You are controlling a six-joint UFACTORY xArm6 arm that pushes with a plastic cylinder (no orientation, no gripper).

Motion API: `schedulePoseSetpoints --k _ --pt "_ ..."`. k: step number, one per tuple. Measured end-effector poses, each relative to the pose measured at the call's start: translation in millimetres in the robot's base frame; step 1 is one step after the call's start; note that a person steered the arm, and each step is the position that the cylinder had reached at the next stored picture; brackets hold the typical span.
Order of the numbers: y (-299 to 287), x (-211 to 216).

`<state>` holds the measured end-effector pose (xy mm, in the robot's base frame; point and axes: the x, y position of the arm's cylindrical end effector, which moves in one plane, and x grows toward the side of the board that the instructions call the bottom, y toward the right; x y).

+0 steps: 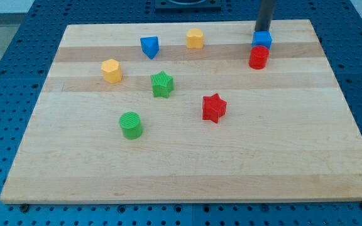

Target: Move yellow heart below red circle

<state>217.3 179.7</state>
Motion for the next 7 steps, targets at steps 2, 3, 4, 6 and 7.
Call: schedulePoseSetpoints --k 2,3,4,6,7 --pt "-129.9 -6.3" --pt "-189.7 26.1" --pt "-169.7 15.9" --pt "-195.8 61.3" --pt "-208.9 49.2"
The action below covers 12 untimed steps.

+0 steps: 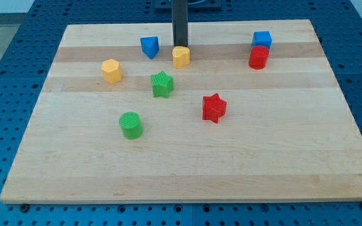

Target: Move yellow heart below red circle

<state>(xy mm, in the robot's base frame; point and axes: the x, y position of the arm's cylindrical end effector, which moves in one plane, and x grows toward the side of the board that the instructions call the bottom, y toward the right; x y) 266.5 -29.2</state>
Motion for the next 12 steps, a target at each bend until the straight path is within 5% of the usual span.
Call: schedulePoseSetpoints --k 1,2,3,5,12 --pt "-17.5 17.7" --pt "3.2 77.2" --pt "58.8 88.8" --pt "62.4 36.6" --pt "81.0 55.8"
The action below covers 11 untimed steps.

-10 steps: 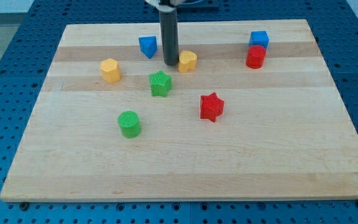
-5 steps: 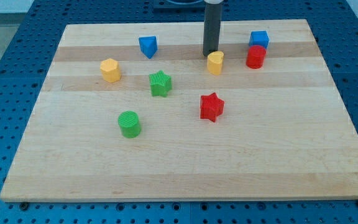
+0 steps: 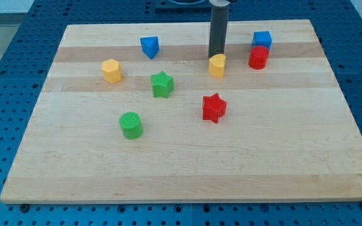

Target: Move yellow heart below red circle

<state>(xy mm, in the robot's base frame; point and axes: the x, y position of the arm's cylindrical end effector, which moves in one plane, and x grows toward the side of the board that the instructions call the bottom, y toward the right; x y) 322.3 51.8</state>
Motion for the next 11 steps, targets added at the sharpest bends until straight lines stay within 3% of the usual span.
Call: schedulePoseSetpoints --k 1,2,4,5,8,11 --pt "3.8 21.1" --pt "-37.1 -7.0" --pt "-46.6 62.4" --pt "4.1 61.7" --pt "9.6 27.5" --pt "68.6 56.7"
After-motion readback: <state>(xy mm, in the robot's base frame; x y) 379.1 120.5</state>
